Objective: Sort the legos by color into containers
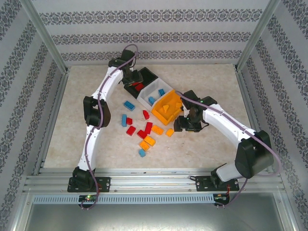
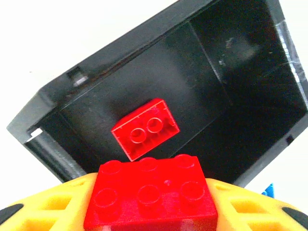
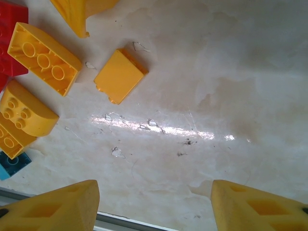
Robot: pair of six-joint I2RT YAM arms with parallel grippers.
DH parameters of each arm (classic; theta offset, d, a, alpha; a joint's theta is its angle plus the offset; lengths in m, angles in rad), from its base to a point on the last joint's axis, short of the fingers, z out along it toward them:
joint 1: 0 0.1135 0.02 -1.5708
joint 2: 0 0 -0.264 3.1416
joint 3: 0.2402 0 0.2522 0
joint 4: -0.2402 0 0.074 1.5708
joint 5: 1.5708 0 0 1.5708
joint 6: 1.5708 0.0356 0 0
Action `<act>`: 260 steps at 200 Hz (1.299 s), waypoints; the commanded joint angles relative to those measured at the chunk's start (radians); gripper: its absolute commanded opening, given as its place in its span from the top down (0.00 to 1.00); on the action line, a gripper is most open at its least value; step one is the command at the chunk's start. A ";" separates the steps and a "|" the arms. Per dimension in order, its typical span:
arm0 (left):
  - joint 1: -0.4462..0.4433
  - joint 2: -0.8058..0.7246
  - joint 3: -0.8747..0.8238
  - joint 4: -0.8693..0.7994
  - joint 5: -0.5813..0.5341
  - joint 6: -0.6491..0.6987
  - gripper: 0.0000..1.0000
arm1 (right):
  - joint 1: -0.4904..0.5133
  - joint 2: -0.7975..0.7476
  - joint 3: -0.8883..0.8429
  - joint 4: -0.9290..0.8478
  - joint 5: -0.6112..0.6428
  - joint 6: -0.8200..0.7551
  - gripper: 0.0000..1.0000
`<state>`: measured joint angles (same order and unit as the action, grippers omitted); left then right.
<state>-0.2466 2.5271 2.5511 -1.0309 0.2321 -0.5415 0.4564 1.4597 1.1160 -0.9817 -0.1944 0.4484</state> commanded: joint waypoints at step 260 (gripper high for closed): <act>-0.006 -0.016 0.051 -0.023 0.027 0.003 0.32 | 0.042 0.029 0.000 -0.003 0.023 -0.028 0.33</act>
<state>-0.2474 2.5855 2.5885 -0.9775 0.2821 -0.5907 0.4793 1.4536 1.0920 -1.0122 -0.1482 0.4419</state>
